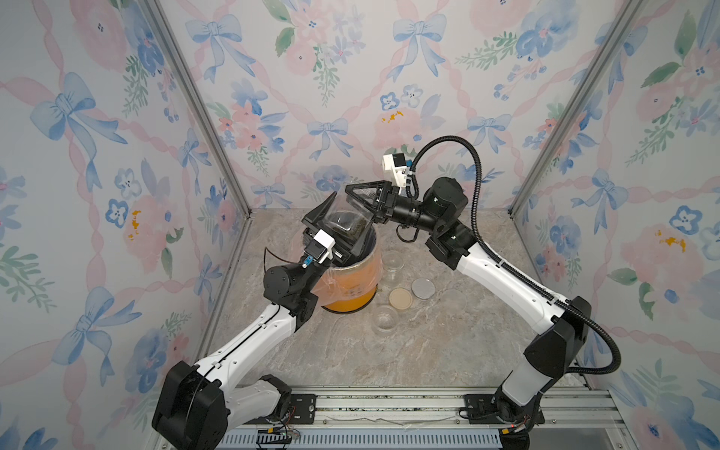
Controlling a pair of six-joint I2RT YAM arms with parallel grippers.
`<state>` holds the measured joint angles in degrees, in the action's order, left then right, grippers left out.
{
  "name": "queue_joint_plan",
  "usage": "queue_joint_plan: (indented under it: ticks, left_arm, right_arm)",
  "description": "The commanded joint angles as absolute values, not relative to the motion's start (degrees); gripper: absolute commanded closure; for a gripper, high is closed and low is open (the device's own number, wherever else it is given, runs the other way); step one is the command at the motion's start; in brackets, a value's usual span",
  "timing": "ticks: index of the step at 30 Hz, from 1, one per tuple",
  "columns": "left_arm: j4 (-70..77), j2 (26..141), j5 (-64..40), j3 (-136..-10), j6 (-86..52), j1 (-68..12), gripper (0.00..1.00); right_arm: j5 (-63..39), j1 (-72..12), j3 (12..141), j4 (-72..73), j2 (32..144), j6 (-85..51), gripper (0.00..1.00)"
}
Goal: Empty moldy tea leaves from jars
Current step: Pour the moldy tea leaves from the jar into the trash bin.
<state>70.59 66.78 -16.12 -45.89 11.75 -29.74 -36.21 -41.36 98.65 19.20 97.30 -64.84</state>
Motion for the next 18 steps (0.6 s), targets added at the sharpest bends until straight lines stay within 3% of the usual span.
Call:
queue_joint_plan:
  ticks: [1,8,18]
  left_arm:
    - [68.78,68.07,-16.61,-46.5,12.12,-30.06,0.06]
    - [66.9,68.04,-16.0,-46.76,13.48,-30.06,0.04]
    - [65.34,67.63,-17.14,-47.22,14.5,-30.06,0.24]
  right_arm:
    - [-37.26,-42.65,102.09,18.77,95.12,-63.14,0.24]
    - [-37.7,-42.88,102.94,16.93,95.18,-61.92,0.23]
    - [-37.62,-43.15,103.43,15.73,95.11,-61.05,0.23]
